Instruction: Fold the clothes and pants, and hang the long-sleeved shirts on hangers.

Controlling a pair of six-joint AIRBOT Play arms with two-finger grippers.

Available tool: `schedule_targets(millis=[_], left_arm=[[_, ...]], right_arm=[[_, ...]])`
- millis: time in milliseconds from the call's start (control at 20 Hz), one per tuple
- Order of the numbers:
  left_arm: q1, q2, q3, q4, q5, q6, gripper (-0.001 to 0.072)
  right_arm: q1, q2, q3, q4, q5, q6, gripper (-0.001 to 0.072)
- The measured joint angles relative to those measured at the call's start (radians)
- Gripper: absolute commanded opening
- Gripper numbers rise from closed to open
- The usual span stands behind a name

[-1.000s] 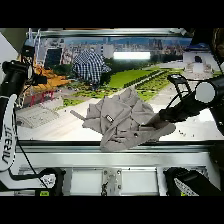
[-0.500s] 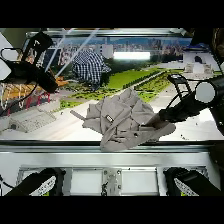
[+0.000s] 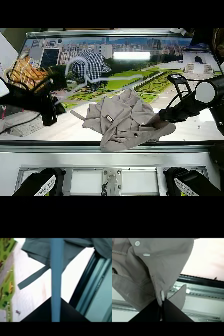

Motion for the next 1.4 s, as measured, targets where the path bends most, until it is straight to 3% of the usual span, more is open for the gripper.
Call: schedule_targets(millis=[250,500,1000,1400], left_arm=[[-0.005,0.085,-0.290,-0.103,0.018,0.124,0.0013],[-0.101,0.027,-0.413,-0.133,0.084,0.172,0.0013],[-0.220,-0.239,-0.314,-0.206,0.196,0.208,0.0012],[-0.222,-0.341,-0.251,-0.321,0.241,0.241,0.0012]], right_arm=[[0.000,0.000,0.000,0.000,0.000,0.000,0.0021],[0.000,0.000,0.000,0.000,0.000,0.000,0.0021],[0.000,0.000,0.031,0.018,0.010,-0.046,0.0019],[0.023,-0.069,0.260,0.017,0.066,-0.047,0.0019]])
